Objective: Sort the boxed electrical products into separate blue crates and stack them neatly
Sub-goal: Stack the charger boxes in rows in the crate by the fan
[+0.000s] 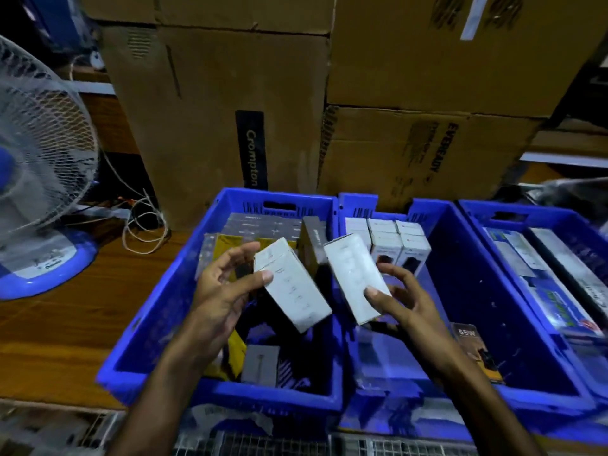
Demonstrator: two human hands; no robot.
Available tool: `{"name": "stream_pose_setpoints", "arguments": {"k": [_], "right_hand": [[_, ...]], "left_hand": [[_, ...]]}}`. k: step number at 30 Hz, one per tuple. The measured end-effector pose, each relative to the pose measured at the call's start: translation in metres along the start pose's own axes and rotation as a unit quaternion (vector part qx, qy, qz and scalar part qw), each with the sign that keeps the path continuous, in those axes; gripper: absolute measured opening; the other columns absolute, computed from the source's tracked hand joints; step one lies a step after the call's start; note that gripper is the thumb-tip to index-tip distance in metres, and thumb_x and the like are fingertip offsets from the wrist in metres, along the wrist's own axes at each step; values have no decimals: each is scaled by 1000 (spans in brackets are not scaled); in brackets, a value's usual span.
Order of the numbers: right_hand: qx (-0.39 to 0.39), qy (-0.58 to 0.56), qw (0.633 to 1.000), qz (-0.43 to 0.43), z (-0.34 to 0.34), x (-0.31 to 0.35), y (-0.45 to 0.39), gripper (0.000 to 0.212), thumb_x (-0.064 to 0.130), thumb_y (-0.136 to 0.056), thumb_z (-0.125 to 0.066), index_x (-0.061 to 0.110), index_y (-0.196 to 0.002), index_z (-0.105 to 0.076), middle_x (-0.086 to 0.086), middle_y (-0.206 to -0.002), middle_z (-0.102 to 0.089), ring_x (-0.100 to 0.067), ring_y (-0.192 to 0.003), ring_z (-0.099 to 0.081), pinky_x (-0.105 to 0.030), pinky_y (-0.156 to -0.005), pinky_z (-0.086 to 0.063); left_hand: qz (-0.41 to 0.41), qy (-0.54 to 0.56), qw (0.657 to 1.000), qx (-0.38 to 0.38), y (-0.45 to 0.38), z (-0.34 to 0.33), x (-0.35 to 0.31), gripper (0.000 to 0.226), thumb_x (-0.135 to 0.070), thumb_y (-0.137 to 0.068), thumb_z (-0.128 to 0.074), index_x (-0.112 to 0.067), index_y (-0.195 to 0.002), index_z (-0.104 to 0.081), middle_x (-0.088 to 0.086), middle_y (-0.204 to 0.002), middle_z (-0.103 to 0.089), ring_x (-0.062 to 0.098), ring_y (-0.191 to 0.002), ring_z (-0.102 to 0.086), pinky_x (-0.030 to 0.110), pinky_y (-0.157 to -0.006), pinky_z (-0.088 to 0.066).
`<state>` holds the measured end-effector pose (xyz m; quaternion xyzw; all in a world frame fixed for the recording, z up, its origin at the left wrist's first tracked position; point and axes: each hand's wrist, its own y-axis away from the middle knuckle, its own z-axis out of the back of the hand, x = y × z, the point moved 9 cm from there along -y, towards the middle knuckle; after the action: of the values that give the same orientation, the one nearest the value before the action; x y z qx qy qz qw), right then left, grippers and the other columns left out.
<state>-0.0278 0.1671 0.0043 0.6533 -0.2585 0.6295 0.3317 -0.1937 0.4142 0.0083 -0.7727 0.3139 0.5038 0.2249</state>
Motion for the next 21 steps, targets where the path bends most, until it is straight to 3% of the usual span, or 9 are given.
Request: {"name": "stream_pose_setpoints", "arguments": {"k": [3, 7, 9, 13, 16, 18, 21], "right_hand": [[-31, -5, 999, -7, 37, 5, 10, 57, 33, -81, -77, 31, -133, -57, -7, -121, -72, -24, -106, -74, -49, -87, -62], [-119, 3, 993, -15, 107, 8, 17, 58, 33, -81, -79, 26, -133, -55, -13, -116, -72, -23, -101, -75, -46, -83, -64], [-159, 0, 987, -21, 131, 6, 15, 54, 30, -85, -79, 24, -133, -54, -14, -112, -72, -24, -93, -74, -39, -76, -65], [-209, -50, 975, -56, 159, -19, -5, 52, 25, -90, -78, 22, -134, -50, -13, -112, -70, -21, -86, -69, -34, -70, -60], [-214, 4, 973, -83, 170, -47, -31, 65, 21, -86, -80, 18, -139, -44, -14, -101, -70, -19, -73, -63, -35, -66, -55], [-219, 30, 970, -100, 173, -60, -41, 69, 20, -86, -81, 16, -143, -41, -10, -102, -68, -21, -77, -64, -39, -76, -55], [-246, 78, 963, -78, 186, -63, -50, 85, 35, -77, -84, 19, -149, -43, -9, -138, -58, -27, -117, -63, -51, -103, -53]], "left_hand": [[2, 7, 1000, 18, -1, -38, -3, 91, -35, -34, -106, -12, -115, -72, 6, -115, -72, 20, -104, -72, 27, -76, -61], [20, -35, 995, 90, -16, -115, -8, 56, -9, -61, -93, -11, -113, -72, 11, -115, -70, 19, -95, -73, 27, -74, -61], [28, -70, 989, 127, -28, -155, -3, 47, -11, -67, -89, -10, -111, -72, 13, -110, -72, 24, -88, -73, 32, -72, -61], [82, -155, 968, 181, -62, -223, 51, 33, -11, -77, -89, -7, -103, -70, 11, -93, -69, 18, -63, -64, 28, -59, -56], [141, -205, 951, 183, -89, -246, 106, 34, -11, -78, -89, -8, -99, -64, 13, -82, -68, 16, -54, -58, 26, -49, -52], [169, -236, 946, 141, -103, -240, 136, 31, -6, -80, -86, -10, -97, -60, 13, -82, -64, 23, -59, -60, 31, -54, -53], [159, -270, 946, 84, -109, -231, 153, 25, -6, -84, -79, -12, -99, -60, 16, -90, -66, 27, -66, -63, 36, -63, -52]]}}
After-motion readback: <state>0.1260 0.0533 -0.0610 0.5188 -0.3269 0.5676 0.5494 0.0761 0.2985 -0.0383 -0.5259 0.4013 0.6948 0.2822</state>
